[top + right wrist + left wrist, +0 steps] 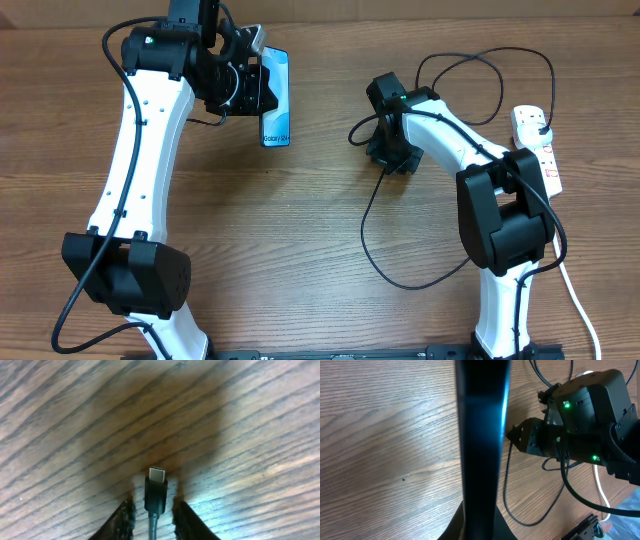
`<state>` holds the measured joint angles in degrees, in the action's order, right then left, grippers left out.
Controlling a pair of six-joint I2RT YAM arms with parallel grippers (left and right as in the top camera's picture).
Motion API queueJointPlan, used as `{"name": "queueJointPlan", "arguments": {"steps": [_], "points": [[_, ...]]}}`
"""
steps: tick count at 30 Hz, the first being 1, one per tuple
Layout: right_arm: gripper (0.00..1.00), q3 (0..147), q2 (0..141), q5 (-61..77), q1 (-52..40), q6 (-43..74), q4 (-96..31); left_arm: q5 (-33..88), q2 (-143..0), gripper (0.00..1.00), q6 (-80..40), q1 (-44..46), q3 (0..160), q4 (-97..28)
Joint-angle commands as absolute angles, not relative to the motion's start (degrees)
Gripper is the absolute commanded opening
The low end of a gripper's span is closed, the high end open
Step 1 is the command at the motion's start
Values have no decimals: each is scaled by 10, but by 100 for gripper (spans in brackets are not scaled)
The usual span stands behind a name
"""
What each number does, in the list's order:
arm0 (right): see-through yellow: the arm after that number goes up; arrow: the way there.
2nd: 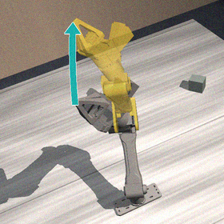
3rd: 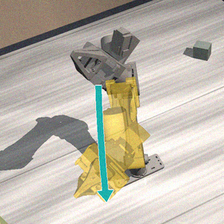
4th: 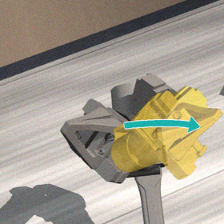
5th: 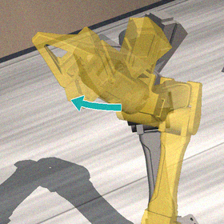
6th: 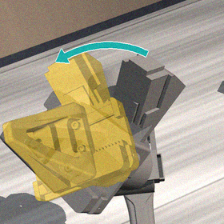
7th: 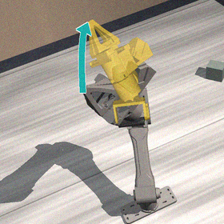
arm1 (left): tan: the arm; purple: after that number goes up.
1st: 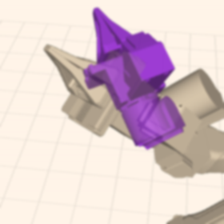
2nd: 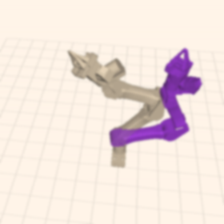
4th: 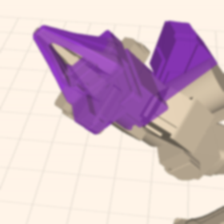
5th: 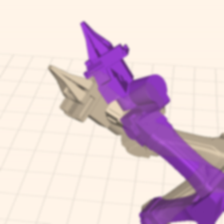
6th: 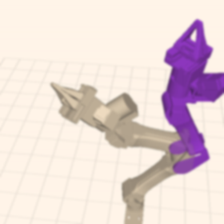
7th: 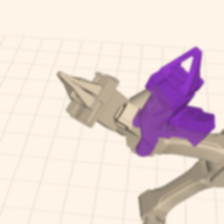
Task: Plug charger to phone and switch on socket
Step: 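Lower the right gripper and grasp the black cable's USB-C plug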
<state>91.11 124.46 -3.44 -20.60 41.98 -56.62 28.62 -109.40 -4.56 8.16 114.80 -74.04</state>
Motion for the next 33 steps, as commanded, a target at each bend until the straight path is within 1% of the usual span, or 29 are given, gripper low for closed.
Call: {"name": "queueJointPlan", "arguments": {"steps": [1,4,7,18,21,23,24,25,33], "points": [[24,911,1277,-31,-206,420,-566,294,-1091,4,-52,83,1155,-736],[17,911,1277,-29,-206,420,-566,294,-1091,4,-52,83,1155,-736],[15,911,1277,-29,-206,420,-566,294,-1091,4,-52,83,1155,-736],[12,911,1277,-29,-206,420,-567,294,-1091,4,-52,83,1155,-736],[15,911,1277,-27,-206,420,-573,294,-1091,4,-52,83,1155,-736],[19,911,1277,-24,-206,420,-576,294,-1091,4,-52,83,1155,-736],[24,911,1277,-23,-206,420,-577,294,-1091,4,-52,83,1155,-736],[25,911,1277,-22,-206,420,-578,294,-1091,4,-52,83,1155,-736],[25,911,1277,-20,-206,420,-594,294,-1091,4,-52,83,1155,-736]]}}
